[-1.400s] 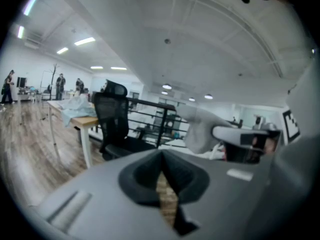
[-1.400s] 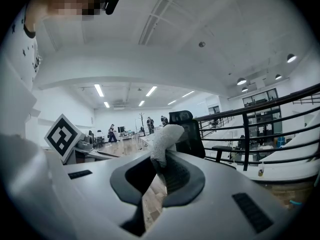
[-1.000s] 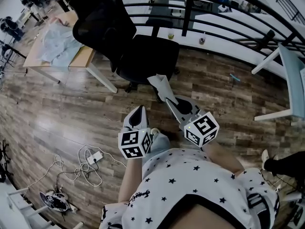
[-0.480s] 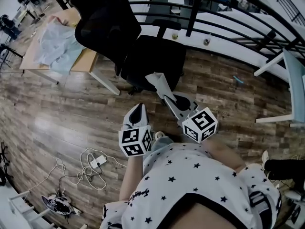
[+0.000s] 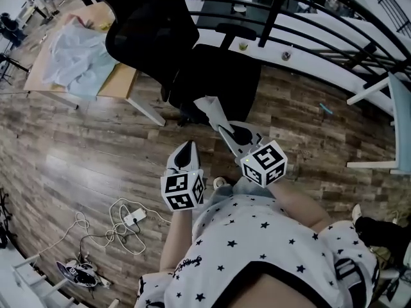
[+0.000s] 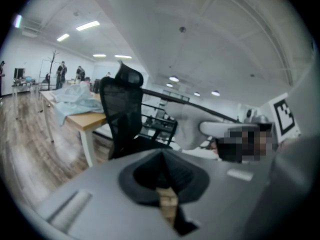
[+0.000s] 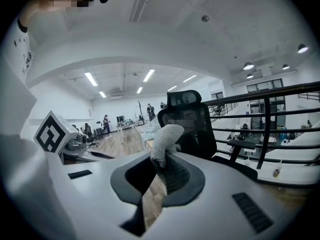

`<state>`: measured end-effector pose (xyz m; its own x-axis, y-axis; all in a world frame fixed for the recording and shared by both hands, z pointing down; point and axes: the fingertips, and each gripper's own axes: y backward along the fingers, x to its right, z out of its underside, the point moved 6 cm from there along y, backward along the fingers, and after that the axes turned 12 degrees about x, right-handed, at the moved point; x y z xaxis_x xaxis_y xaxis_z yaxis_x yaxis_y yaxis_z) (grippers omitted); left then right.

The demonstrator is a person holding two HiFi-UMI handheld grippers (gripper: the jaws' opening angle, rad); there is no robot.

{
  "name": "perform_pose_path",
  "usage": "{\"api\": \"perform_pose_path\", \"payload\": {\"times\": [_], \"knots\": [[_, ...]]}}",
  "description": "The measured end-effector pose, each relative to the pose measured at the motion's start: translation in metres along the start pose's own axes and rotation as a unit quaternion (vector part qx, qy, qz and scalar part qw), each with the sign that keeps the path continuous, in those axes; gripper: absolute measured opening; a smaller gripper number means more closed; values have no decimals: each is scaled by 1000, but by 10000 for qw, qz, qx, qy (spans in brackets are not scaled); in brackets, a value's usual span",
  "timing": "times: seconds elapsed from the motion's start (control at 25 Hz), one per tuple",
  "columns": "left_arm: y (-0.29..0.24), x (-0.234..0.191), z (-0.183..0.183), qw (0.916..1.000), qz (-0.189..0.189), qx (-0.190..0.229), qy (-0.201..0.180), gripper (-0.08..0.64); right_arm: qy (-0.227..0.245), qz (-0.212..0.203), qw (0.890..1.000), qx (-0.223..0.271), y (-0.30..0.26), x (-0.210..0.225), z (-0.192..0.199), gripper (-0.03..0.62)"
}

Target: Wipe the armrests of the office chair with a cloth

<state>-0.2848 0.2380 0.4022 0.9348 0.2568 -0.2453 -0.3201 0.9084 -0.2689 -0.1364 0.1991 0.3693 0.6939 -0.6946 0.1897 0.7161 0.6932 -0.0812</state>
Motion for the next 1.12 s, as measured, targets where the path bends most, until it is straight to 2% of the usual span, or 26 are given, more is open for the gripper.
{"api": "perform_pose_path", "payload": {"times": [0.56,0.88,1.12], "knots": [[-37,-38,16,9970,-542,-110,541,5,-124,-530,9958,-739,-107,28,55,32],[-62,-56,34,9926,-928,-288,733,5,-565,-445,9899,-1220,-158,54,99,32],[-72,-63,47,9908,-1016,-435,776,5,-770,-510,9839,-1527,-188,56,130,32]]}}
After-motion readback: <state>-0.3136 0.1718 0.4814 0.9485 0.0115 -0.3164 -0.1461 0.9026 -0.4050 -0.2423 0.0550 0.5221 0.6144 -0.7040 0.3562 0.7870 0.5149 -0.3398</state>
